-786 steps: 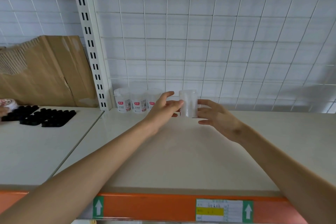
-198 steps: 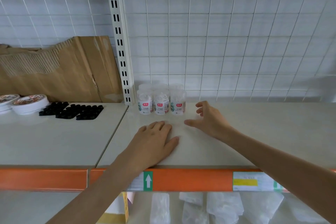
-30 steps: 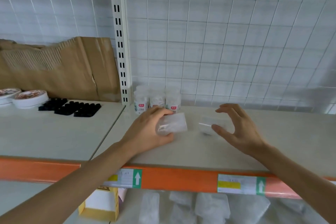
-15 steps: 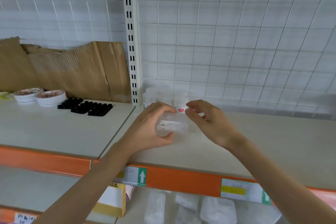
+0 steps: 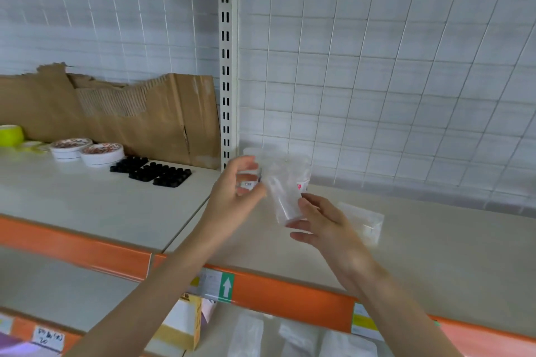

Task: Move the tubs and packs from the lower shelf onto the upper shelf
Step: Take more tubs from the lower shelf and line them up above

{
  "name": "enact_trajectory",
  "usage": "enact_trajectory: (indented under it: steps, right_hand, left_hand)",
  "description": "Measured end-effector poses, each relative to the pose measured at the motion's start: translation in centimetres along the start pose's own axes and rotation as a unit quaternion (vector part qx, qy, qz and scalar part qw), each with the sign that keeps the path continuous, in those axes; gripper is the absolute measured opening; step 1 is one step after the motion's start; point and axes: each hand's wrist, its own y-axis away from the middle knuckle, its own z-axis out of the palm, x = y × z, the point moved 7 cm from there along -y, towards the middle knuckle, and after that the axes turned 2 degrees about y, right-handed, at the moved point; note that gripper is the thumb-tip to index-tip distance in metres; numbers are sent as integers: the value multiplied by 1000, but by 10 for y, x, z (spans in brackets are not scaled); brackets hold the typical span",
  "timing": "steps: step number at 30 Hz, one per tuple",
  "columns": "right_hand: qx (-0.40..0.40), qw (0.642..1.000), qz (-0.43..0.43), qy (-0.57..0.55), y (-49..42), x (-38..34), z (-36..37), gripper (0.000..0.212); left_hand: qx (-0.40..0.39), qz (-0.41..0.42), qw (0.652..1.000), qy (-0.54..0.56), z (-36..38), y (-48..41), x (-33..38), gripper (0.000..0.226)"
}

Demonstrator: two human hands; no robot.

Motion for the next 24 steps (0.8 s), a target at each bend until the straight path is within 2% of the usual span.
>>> enact_trajectory:
  steps: [3, 6, 9, 13, 15, 18, 21, 24]
  right_hand:
    - [-9, 999, 18, -25, 0, 7, 6, 23]
    - [-23, 1000, 17, 6, 2, 12, 8, 25]
    - [-47, 998, 37, 9, 6, 16, 9, 24]
    - [-70, 996, 56, 2, 9, 18, 12, 28]
    - [-73, 996, 53, 9, 9, 18, 12, 30]
    - [-60, 997, 49, 14, 9, 19, 10, 33]
    - [-32, 999, 37, 11, 10, 17, 6, 33]
    - [-14, 999, 23, 23, 12, 13, 2, 43]
  left_hand:
    - [-36, -125, 991, 32, 8, 16, -11, 24]
    - [-93, -197, 974, 58, 20, 31, -18, 30]
    - [-88, -195, 974, 72, 20, 37, -22, 34]
    - [-79, -175, 979, 64, 16, 42, -23, 25]
    - [-84, -171, 979, 68, 15, 42, -23, 28]
    - [-91, -180, 977, 74, 16, 41, -23, 33]
    - [-71, -175, 980, 61, 15, 41, -20, 26]
    - [-65, -166, 982, 58, 16, 41, -17, 28]
